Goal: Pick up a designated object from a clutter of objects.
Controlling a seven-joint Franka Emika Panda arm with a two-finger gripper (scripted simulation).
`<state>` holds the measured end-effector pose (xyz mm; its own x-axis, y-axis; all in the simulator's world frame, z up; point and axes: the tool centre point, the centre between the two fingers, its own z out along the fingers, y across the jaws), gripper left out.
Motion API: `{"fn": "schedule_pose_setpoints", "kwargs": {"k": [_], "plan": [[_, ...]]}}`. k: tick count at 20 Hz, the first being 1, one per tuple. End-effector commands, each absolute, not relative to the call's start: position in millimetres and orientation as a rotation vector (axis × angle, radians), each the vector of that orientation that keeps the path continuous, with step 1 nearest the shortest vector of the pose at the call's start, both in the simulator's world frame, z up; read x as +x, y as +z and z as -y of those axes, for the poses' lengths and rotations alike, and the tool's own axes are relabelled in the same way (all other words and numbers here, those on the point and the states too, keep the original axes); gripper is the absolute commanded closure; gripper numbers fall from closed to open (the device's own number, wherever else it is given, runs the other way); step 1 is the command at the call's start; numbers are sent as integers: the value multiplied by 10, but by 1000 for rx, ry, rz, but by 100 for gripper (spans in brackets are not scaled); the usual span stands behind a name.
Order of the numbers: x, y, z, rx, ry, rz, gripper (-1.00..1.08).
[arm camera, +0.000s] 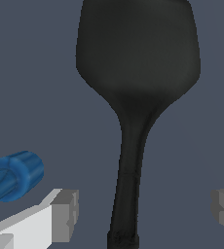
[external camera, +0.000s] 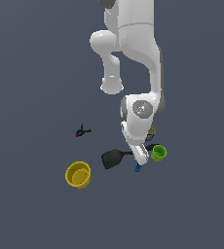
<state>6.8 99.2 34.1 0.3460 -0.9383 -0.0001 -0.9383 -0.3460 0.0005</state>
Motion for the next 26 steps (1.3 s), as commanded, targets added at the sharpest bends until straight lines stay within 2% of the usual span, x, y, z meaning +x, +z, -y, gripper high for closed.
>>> {"fn": "schedule_pose_setpoints", "kwargs": {"k": [1,6,7,16,17,26], "plan": [[67,239,-994,2577,0,1797,-92],[75,170,-995,2576,0,1798,-92],[75,170,-995,2576,0,1798,108],[75,170,-995,2576,0,1798,108],[184,306,-1023,2596,34,1809,108],[181,501,-875,2595,32,1809,108]]}}
